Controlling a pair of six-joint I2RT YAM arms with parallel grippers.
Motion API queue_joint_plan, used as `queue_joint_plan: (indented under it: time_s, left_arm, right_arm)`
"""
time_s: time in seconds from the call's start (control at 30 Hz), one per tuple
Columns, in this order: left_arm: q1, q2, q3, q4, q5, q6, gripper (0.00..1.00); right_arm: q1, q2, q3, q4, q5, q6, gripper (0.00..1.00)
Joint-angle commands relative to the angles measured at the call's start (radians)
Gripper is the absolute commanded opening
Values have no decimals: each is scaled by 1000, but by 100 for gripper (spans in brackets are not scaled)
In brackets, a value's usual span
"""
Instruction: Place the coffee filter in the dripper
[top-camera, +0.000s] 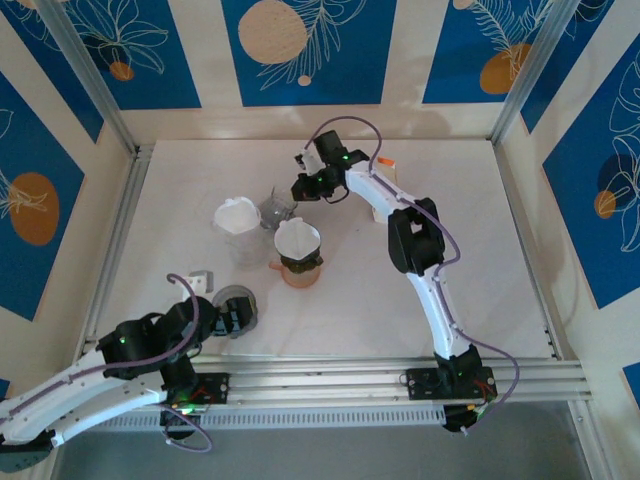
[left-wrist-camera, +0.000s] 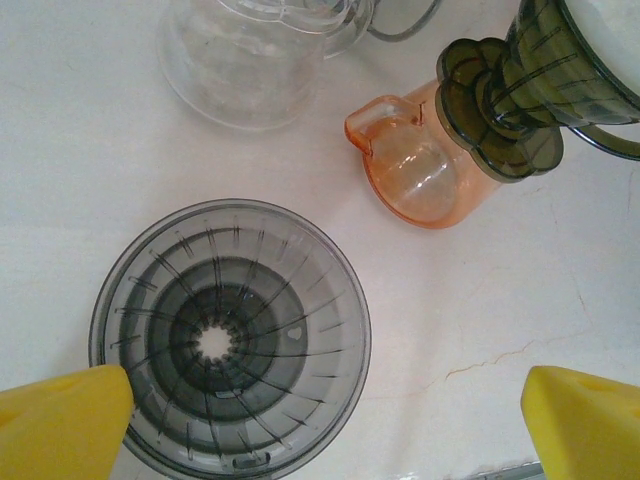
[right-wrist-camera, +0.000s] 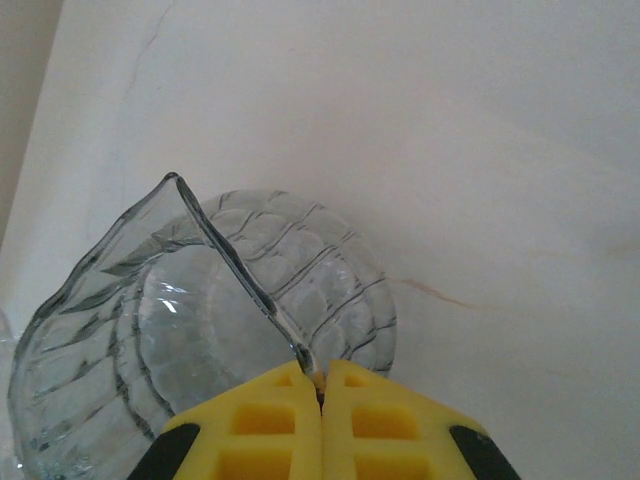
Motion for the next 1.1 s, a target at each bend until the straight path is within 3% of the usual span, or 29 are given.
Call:
queue_joint_plan:
  time_s: [0.0, 0.5, 0.8, 1.07]
  left_arm:
    - [8, -22, -7, -29, -15, -17, 100]
    - [9, -50, -11, -27, -16, -17, 100]
    - [8, -65, -22, -5, -4, -6, 100]
    - [9, -98, -25, -6, 1, 13, 100]
  right_arm:
    - [-33, -100, -57, 50, 75, 55, 0]
    - [-115, -463, -508, 108, 341, 133, 0]
    - [-84, -748, -831, 76, 494, 177, 0]
    - [-7, -1024, -1104, 40, 555, 229, 0]
